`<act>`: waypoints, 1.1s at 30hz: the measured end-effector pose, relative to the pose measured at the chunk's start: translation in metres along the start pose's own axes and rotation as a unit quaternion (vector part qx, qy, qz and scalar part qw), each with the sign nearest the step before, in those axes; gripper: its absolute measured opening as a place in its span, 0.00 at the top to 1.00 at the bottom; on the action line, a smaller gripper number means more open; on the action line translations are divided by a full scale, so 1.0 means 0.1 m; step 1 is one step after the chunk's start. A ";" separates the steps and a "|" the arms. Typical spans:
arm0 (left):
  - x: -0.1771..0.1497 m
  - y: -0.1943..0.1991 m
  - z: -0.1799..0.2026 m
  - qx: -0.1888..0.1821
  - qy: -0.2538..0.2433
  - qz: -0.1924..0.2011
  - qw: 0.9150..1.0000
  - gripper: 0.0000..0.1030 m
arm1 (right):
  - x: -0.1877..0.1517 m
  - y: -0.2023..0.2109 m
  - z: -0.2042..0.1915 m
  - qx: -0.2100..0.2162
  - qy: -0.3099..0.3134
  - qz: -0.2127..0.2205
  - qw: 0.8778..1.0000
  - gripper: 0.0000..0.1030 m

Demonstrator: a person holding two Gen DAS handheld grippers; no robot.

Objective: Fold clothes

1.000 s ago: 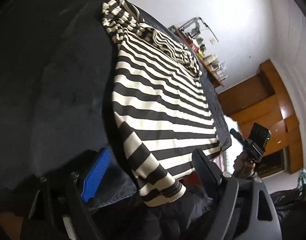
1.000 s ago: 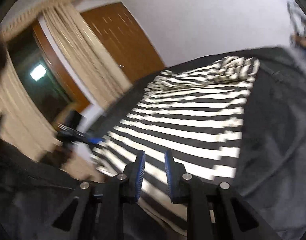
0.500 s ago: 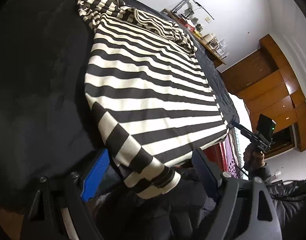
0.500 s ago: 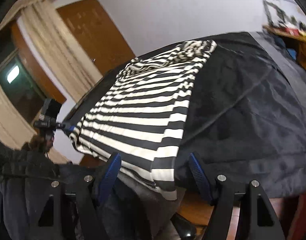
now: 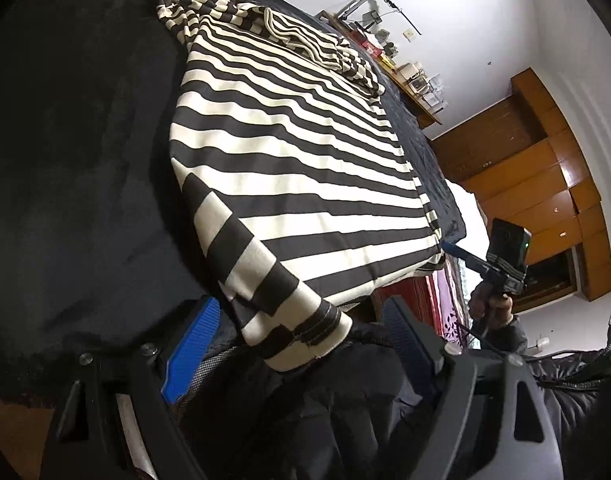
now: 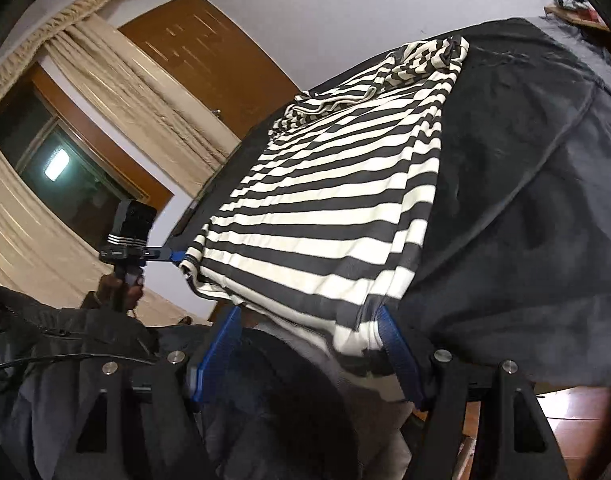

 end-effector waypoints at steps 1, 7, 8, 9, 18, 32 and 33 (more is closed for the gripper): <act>-0.01 0.00 0.00 0.000 -0.004 -0.002 1.000 0.16 | 0.00 0.02 0.00 -0.011 0.005 -0.003 1.000 0.30; -0.03 -0.02 0.08 0.012 -0.034 -0.022 0.999 0.16 | -0.10 0.15 0.01 -0.055 0.007 -0.034 0.998 0.30; -0.04 -0.02 0.10 0.015 -0.042 -0.027 0.999 0.16 | -0.12 0.15 0.01 -0.058 0.006 -0.040 0.998 0.30; -0.04 -0.03 0.11 0.016 -0.048 -0.031 0.998 0.16 | -0.13 0.13 0.01 -0.061 0.004 -0.046 0.997 0.30; 0.03 0.01 0.02 0.031 -0.043 -0.023 0.998 0.16 | -0.05 -0.13 -0.05 0.010 0.002 -0.066 0.998 0.30; 0.15 0.01 -0.02 0.036 -0.059 -0.016 0.997 0.16 | 0.34 -0.41 -0.11 -0.007 0.041 -0.097 0.994 0.30; 0.17 0.00 -0.02 0.034 -0.057 -0.017 0.998 0.16 | 0.35 -0.44 -0.13 -0.012 0.049 -0.100 0.994 0.35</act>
Point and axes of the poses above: each gripper's, at about its wrist camera, not at the fingertips, and y roughly against the way its jaws point, z to its right, x to its top, the point moved 1 cm from there along -y, roughly the way its jaws point, and after that the axes turned 4 degrees about y, right-handed, at the moved point
